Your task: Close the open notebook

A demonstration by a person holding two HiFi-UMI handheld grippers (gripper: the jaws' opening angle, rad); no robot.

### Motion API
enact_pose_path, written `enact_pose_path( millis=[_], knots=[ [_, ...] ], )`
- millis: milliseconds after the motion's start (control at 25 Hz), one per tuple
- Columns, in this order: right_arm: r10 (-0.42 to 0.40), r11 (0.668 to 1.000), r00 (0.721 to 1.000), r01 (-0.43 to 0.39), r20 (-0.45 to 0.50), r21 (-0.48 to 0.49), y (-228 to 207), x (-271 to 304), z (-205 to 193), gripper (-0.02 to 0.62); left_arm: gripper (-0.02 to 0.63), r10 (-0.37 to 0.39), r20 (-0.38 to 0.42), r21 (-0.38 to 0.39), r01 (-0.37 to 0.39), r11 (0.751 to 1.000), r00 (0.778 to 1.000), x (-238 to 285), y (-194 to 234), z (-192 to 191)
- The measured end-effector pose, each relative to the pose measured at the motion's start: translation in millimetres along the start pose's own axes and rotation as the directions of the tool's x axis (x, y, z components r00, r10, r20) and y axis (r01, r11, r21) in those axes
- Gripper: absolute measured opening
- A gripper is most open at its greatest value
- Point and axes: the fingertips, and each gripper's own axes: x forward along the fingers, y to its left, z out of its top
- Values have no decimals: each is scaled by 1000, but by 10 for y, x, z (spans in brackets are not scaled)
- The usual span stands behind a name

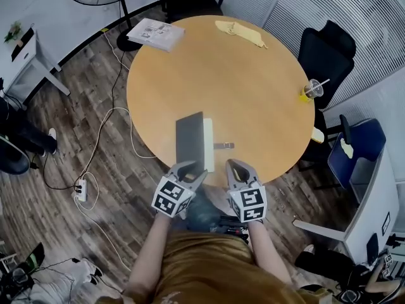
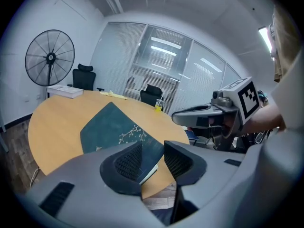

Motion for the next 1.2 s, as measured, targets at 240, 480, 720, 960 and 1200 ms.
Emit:
enact_pose_path(
  millis=[240,480,720,960,1200],
  knots=[
    [-9,1000,1000,9,-6,19,-34,35,-47,12,163,-15,-20,22,15,1000,1000,70,-20,-45],
    [-13,1000,1000,13,-12,28,-84,92,-51,12,164,-29,-37,55,31,998,999,171,-43,-78],
    [-21,999,999,23,-38,43,-160,161,-92,12,166,-60,-72,66,65,996,996,279,-68,-130],
    [-18,999,999,20,-45,47,-204,271,-101,12,170,-87,-102,81,95,992,991,392,-85,-199],
    [-20,998,997,24,-72,60,-234,328,-199,12,130,-74,-119,73,83,994,990,505,13,-297]
  ],
)
